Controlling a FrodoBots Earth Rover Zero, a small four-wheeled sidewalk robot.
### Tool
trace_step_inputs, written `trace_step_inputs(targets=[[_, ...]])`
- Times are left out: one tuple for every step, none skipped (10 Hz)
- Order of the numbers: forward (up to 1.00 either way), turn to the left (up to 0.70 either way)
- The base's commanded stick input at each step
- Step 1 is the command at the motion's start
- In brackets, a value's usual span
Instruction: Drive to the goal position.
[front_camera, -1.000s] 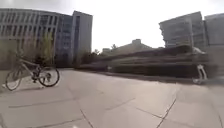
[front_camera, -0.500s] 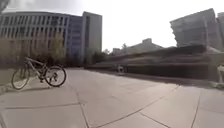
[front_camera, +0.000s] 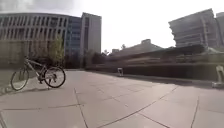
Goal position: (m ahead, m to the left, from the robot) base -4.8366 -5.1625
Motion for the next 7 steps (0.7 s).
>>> trace_step_inputs(targets=[[0.00, -0.70], [0.00, -0.70], [0.00, -0.70], [0.00, -0.70], [0.00, -0.70], [0.00, -0.70], [0.00, -0.70]])
